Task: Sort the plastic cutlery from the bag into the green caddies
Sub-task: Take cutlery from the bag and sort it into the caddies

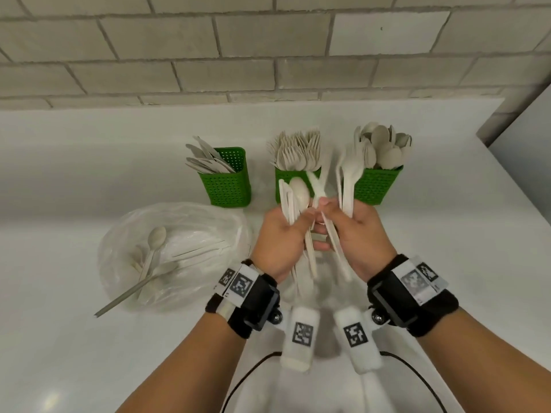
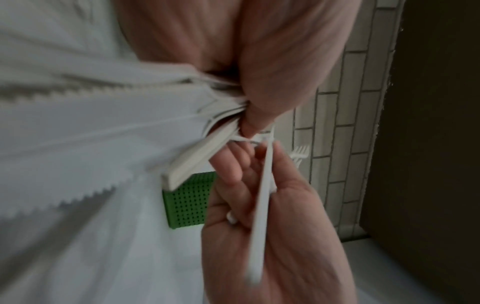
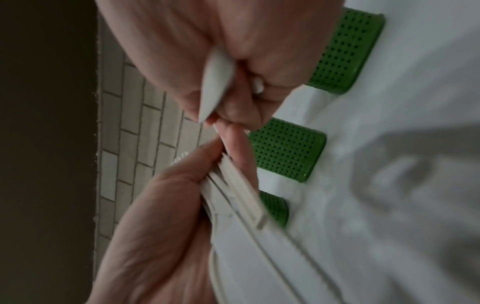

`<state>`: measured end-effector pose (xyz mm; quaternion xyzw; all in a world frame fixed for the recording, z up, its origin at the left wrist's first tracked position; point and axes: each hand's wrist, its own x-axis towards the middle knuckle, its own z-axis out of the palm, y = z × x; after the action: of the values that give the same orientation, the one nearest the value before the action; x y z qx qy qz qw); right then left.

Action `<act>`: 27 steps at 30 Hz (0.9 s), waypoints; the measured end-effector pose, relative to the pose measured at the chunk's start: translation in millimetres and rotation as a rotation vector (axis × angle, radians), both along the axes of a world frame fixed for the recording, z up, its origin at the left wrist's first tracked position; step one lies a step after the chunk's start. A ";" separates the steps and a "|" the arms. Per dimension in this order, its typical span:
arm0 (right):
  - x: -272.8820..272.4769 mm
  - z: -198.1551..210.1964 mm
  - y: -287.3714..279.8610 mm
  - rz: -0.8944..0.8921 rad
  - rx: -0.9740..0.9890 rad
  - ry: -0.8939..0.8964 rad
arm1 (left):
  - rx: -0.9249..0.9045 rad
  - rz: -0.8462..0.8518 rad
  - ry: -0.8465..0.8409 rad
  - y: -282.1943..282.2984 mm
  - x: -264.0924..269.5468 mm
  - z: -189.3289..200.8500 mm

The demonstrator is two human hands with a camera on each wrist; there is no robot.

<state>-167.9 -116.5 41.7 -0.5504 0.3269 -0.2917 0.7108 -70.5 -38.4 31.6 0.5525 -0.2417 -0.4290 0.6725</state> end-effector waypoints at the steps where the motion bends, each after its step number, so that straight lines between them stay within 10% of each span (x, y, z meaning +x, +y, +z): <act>1: 0.5 -1.3 -0.9 -0.056 -0.099 0.031 | 0.018 -0.002 0.001 0.4 -1.4 -1.1; 13: -3.8 -4.7 -15.6 -0.106 -0.470 0.250 | 0.106 -0.258 -0.081 6.2 -0.1 -3.8; 22: -5.7 -26.1 -7.0 0.166 -0.427 0.279 | 0.159 -0.232 -0.076 -0.7 3.5 -11.6; 27: -4.8 -9.7 -19.5 -0.098 -0.107 0.062 | 0.145 -0.145 0.043 -0.4 11.2 -10.9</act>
<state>-172.7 -136.0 32.0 -0.5795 0.3592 -0.3260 0.6549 -59.3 -38.8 20.7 0.5715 -0.2348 -0.5048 0.6029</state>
